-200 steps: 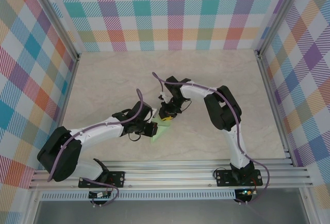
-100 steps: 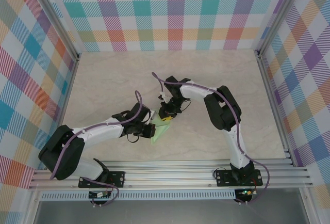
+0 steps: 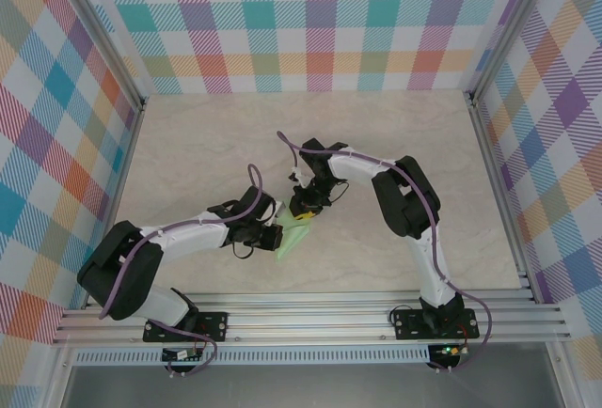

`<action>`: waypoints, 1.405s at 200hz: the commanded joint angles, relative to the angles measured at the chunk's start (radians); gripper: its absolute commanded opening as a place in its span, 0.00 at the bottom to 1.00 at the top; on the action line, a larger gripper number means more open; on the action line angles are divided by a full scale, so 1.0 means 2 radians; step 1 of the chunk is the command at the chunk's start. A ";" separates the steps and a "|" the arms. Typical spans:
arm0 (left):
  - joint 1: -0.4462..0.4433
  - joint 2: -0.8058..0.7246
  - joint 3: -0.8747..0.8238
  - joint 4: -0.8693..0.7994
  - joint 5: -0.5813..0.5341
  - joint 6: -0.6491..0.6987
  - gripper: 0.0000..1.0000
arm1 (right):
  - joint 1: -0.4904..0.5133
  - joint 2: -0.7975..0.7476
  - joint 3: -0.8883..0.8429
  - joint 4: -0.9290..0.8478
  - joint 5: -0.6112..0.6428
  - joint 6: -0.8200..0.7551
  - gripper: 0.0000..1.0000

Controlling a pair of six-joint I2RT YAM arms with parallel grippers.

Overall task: Fold a paper plane with a square sheet of paper (pick it up from the middle)
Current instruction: Third fold the triangle at the center of the table.

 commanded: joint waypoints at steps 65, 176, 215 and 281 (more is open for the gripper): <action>0.009 0.022 0.016 0.002 -0.011 0.024 0.07 | 0.001 0.008 0.012 -0.010 0.005 0.001 0.22; 0.009 -0.019 -0.006 0.037 -0.015 0.032 0.08 | 0.002 0.011 0.008 -0.008 0.007 0.003 0.22; 0.010 0.009 0.004 0.026 -0.009 0.036 0.09 | 0.001 0.011 0.011 -0.008 0.007 0.004 0.22; 0.010 0.032 0.020 0.004 0.001 0.031 0.09 | 0.002 0.010 0.014 -0.011 0.009 0.004 0.23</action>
